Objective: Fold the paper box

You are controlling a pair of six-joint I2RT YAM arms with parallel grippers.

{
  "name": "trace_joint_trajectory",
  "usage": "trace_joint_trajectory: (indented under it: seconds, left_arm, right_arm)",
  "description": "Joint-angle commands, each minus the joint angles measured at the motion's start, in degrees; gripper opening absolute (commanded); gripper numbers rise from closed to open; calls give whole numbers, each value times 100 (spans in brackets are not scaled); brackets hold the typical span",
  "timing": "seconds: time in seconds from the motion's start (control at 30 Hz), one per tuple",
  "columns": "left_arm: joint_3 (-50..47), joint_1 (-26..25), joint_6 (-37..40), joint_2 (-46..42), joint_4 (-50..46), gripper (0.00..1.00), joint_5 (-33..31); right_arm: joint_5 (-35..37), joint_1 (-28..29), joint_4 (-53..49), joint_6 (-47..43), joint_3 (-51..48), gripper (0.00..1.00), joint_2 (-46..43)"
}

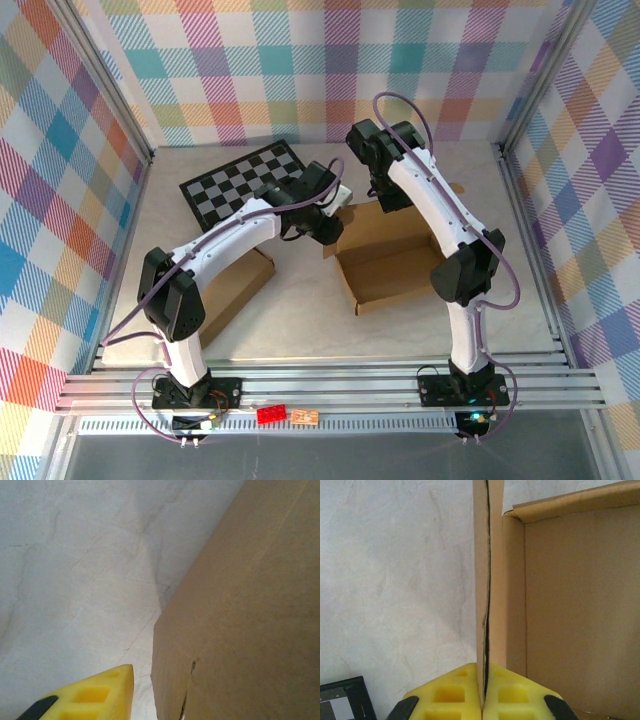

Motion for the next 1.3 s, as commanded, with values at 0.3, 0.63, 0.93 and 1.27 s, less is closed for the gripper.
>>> trace_joint_trajectory:
  seconds: [0.3, 0.63, 0.93, 1.27]
  left_arm:
    - [348, -74, 1, 53, -244, 22, -278]
    - [402, -75, 157, 42, -338, 0, -242]
    - [304, 219, 781, -222, -379, 0, 86]
    - [-129, 801, 1915, -663, -534, 0, 756]
  right_arm:
    - [-197, 9, -68, -92, -131, 0, -215]
    - [-189, 5, 328, -595, -274, 3, -341]
    - [-781, -365, 3462, -4034, -2221, 59, -1725]
    - [-2460, -1197, 5270, -8395, -4332, 68, -3574]
